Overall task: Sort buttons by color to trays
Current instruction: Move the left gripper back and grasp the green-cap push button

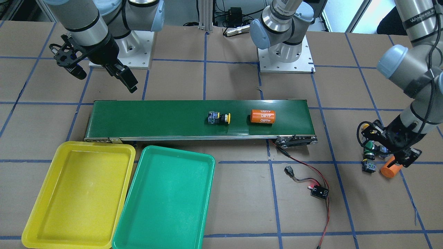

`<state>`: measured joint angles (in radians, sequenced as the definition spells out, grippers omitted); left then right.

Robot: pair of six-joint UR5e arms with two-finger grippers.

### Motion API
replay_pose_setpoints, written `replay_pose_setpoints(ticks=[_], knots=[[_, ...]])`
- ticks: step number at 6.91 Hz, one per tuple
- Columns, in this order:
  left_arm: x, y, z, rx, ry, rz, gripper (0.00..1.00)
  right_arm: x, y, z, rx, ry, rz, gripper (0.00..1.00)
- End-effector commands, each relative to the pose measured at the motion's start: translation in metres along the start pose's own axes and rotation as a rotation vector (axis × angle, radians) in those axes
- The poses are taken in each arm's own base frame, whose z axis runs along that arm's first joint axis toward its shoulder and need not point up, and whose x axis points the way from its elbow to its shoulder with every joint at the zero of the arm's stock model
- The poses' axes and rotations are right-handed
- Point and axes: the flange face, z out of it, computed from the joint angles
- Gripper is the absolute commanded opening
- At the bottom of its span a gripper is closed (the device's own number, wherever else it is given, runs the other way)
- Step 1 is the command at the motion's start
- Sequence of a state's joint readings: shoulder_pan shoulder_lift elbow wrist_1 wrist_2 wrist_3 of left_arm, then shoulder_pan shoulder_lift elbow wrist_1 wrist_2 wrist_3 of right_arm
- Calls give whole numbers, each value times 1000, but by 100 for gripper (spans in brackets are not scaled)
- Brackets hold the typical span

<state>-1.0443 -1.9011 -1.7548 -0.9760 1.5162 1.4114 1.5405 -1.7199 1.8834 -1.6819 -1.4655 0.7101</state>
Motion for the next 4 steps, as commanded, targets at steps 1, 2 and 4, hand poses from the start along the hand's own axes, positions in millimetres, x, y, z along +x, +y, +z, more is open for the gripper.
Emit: replay_pose_setpoints(ticks=[1,2,4], knots=[[-31,17,62,-10,21,-93,100,1,1,1,-3,4,-1,100],[-40,21,79,-15,32,-100,100,0,1,1,-3,2,-1,100],[-29,30,99,-48,83,-109,100,-1,0,0,-1,-4,-3,100]])
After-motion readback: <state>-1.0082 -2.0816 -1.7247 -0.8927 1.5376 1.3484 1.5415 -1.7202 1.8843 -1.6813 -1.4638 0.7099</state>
